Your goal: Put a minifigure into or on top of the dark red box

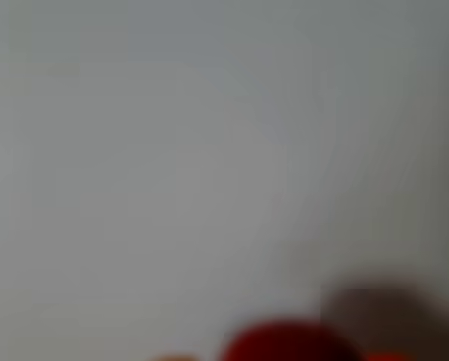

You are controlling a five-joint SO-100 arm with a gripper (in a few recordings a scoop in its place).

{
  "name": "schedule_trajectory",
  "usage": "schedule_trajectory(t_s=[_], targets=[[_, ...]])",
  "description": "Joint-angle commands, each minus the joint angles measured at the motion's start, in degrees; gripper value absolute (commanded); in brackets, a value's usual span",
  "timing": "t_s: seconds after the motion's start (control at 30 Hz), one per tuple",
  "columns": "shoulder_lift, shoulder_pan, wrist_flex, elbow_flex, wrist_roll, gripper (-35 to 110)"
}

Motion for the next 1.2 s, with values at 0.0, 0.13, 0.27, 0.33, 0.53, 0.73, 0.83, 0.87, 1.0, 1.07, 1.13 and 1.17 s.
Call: schedule_trajectory(t_s=[0.0,0.13,0.27,0.33,0.53,0.73,0.83,0.87,1.0,1.07,1.13,1.17], targets=[[4.1,0.8,12.7,-7.8,-3.4,0],[4.0,1.8,25.9,-16.5,-8.2,0],[4.7,2.5,32.5,-21.2,-12.7,0],[4.9,3.0,35.4,-23.2,-14.7,0],[9.2,4.7,42.5,-25.2,-20.3,0],[19.9,9.7,48.3,-21.2,-26.1,0],[27.6,12.7,49.0,-16.0,-28.7,0],[30.5,13.6,49.0,-14.0,-29.6,0],[45.0,17.6,48.1,-4.0,-32.6,0],[53.5,19.6,47.8,0.8,-34.1,0],[62.1,21.8,47.8,5.6,-35.3,0],[66.6,23.0,47.8,8.0,-35.8,0]])
